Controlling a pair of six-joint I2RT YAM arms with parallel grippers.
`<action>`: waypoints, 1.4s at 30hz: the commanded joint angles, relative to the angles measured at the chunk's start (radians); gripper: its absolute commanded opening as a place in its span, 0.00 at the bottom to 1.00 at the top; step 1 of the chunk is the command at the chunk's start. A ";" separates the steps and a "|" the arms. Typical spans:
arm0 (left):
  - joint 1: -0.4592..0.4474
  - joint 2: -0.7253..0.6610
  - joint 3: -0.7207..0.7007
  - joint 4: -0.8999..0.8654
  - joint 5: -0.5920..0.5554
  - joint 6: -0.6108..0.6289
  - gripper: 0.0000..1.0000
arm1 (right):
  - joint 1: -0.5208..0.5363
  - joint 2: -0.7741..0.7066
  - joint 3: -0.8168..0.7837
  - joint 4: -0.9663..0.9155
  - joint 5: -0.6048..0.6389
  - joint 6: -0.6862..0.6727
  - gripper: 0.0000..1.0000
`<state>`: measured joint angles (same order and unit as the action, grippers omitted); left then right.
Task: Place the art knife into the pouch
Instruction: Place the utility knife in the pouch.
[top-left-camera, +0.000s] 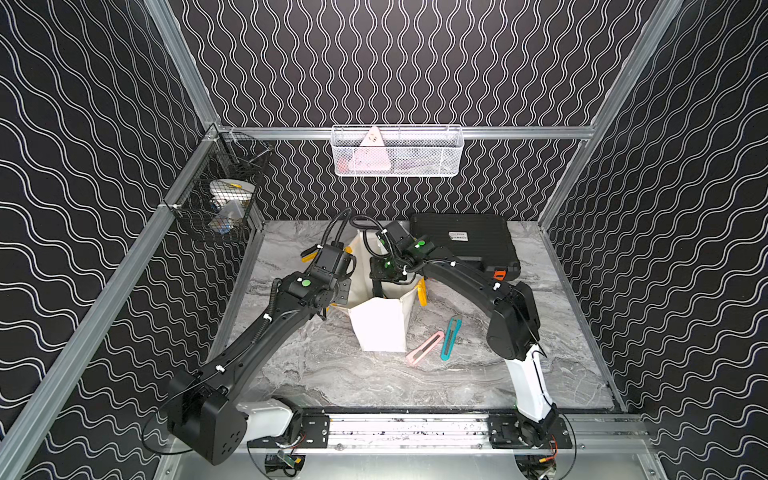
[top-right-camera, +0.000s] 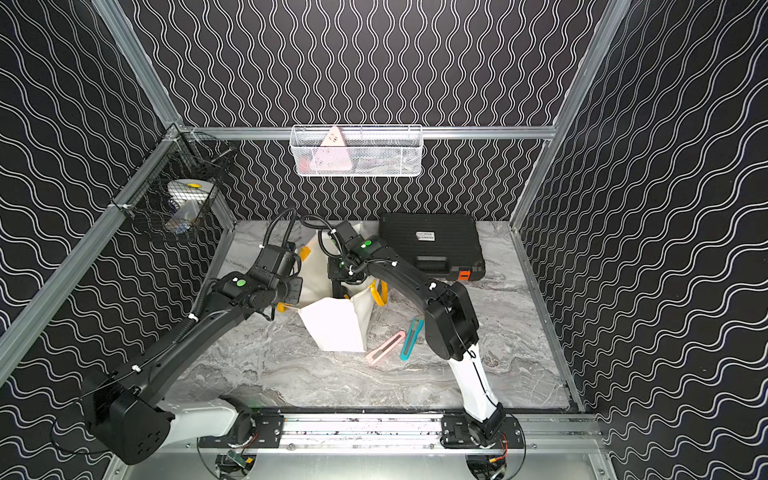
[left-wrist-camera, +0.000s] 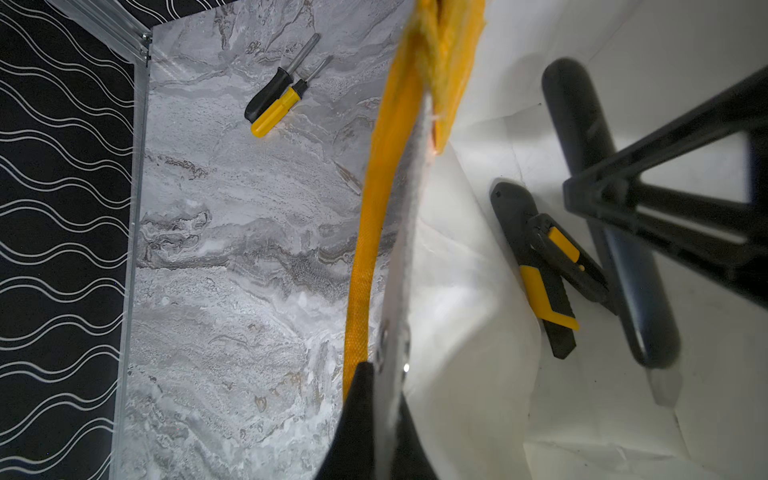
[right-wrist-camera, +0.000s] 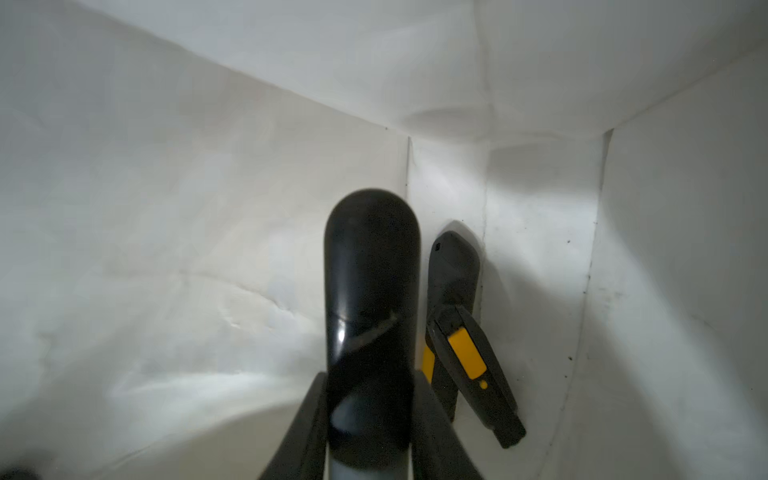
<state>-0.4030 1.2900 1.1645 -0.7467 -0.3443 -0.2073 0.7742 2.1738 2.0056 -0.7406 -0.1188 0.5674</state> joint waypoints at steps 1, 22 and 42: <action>-0.002 0.002 -0.003 0.014 0.013 0.006 0.00 | 0.004 0.028 -0.021 0.034 -0.012 0.006 0.25; -0.004 -0.011 -0.005 0.004 -0.052 -0.015 0.00 | 0.017 0.026 -0.225 -0.055 0.068 -0.025 0.26; 0.043 -0.058 -0.013 0.003 -0.139 -0.024 0.00 | 0.016 -0.119 -0.528 -0.005 0.090 -0.045 0.28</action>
<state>-0.3687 1.2453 1.1511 -0.7715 -0.3710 -0.2371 0.7914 2.0628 1.4967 -0.6594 -0.0799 0.5568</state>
